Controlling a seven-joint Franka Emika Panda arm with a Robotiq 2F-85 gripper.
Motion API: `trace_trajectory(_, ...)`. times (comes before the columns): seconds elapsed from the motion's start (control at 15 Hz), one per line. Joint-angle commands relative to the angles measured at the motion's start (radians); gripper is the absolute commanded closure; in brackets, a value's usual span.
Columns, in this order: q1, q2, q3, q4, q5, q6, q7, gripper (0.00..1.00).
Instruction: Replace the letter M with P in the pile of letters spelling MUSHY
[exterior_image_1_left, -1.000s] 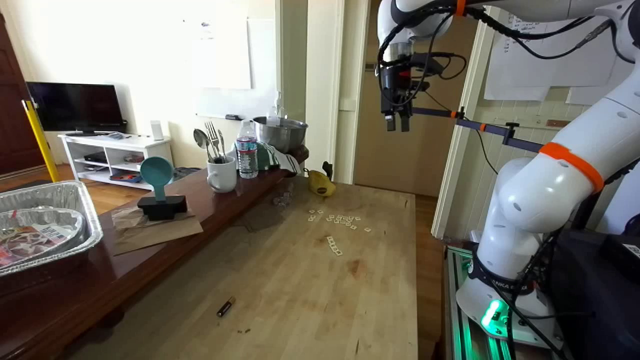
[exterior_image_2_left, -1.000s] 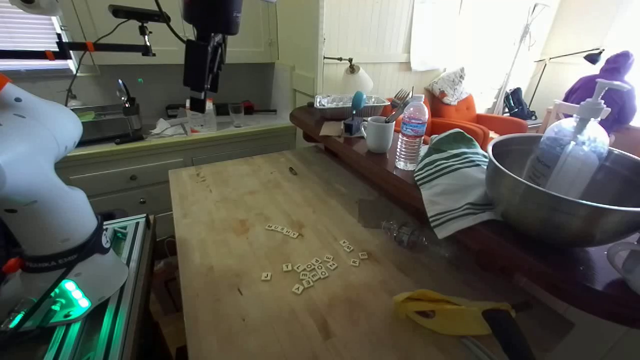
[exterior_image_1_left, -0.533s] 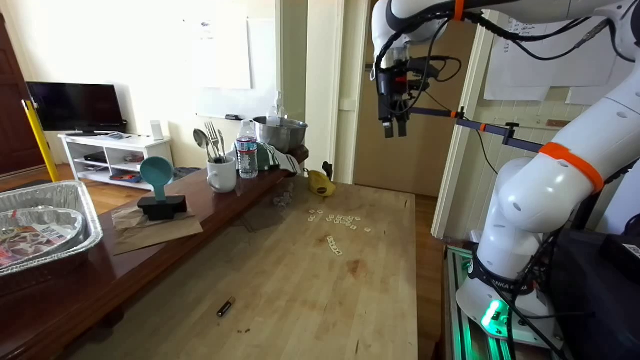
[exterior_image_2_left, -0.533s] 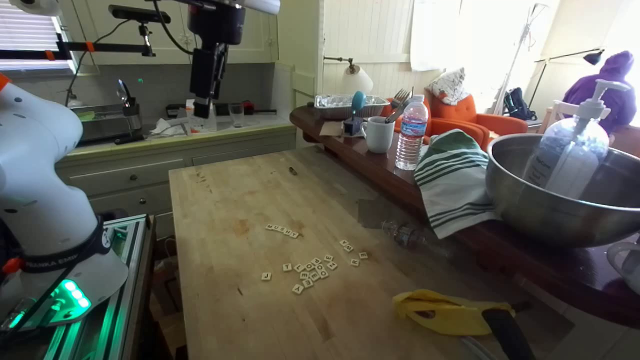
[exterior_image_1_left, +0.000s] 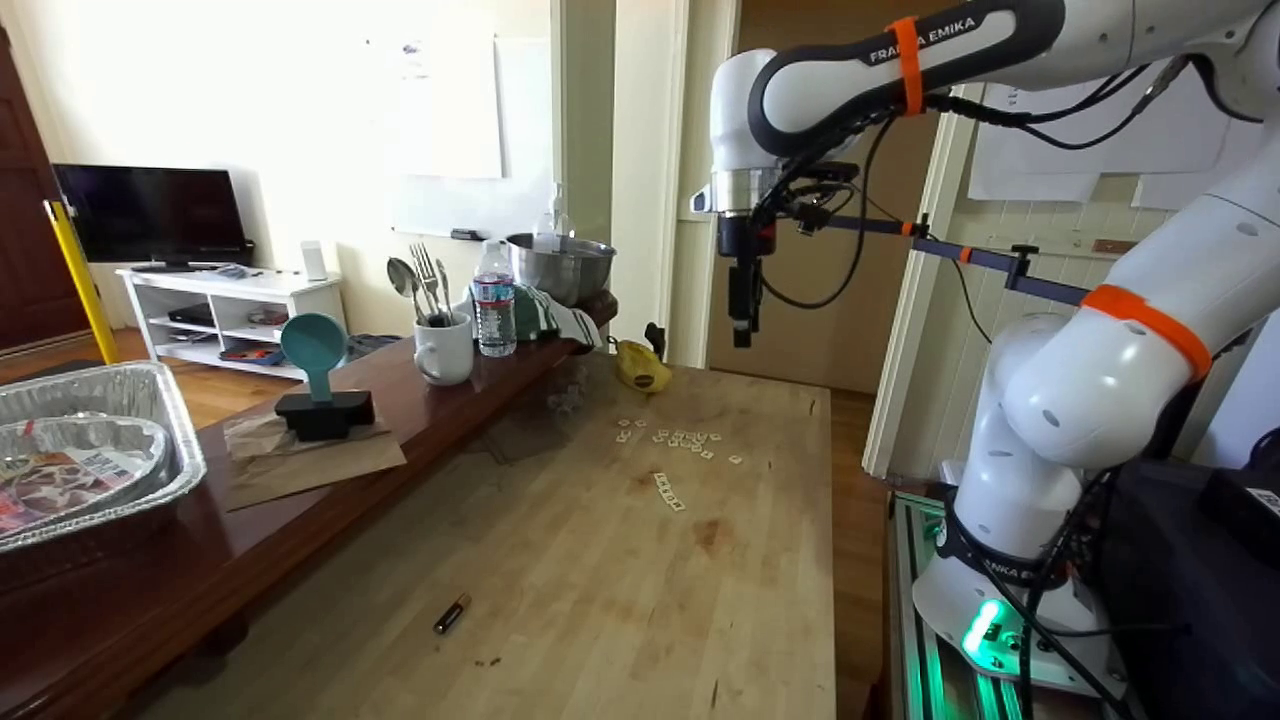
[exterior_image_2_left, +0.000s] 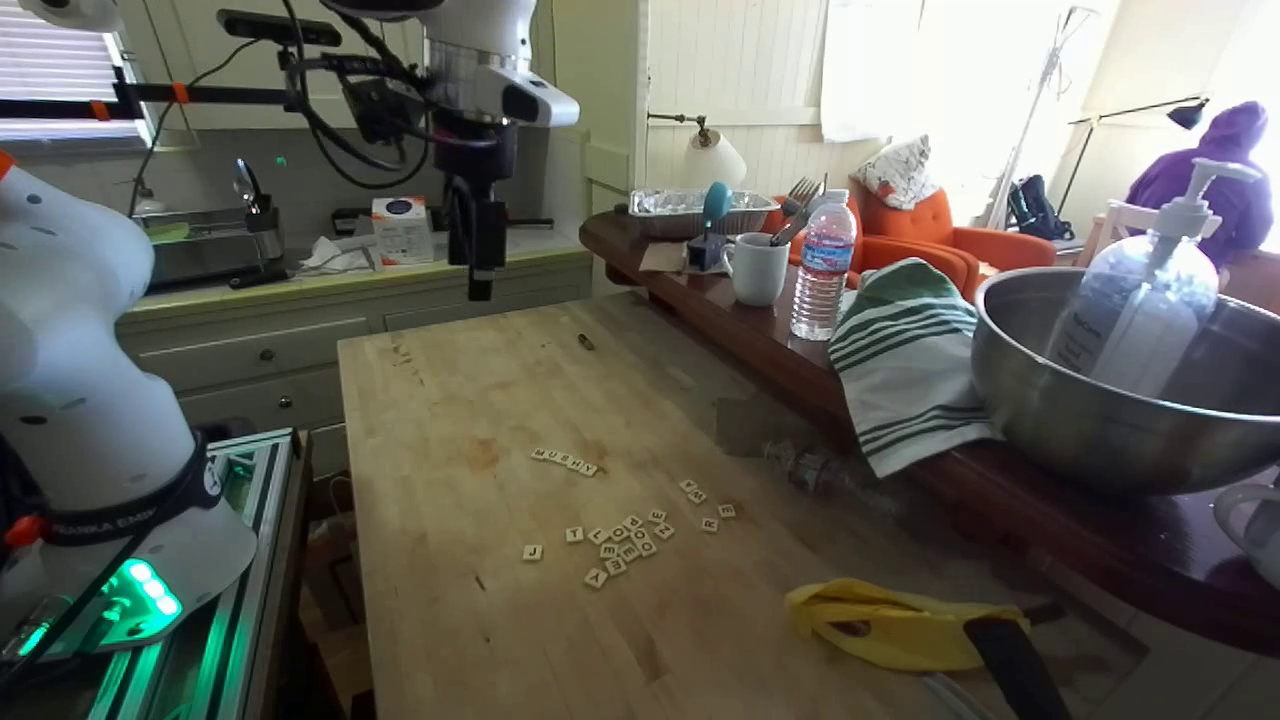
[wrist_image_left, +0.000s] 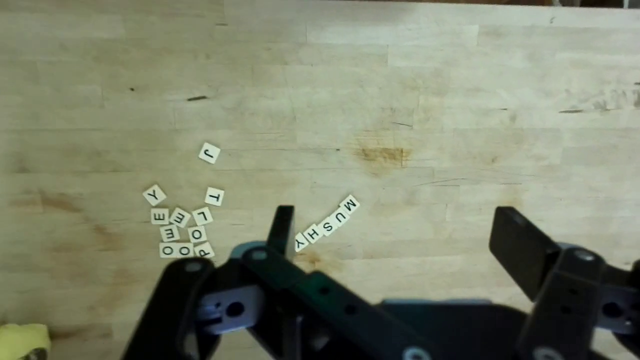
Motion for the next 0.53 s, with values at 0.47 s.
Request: trace_trajectory(0.47, 0.09, 0.018, -0.005, -0.153, -0.014, 0.186, -0.21, 0.0)
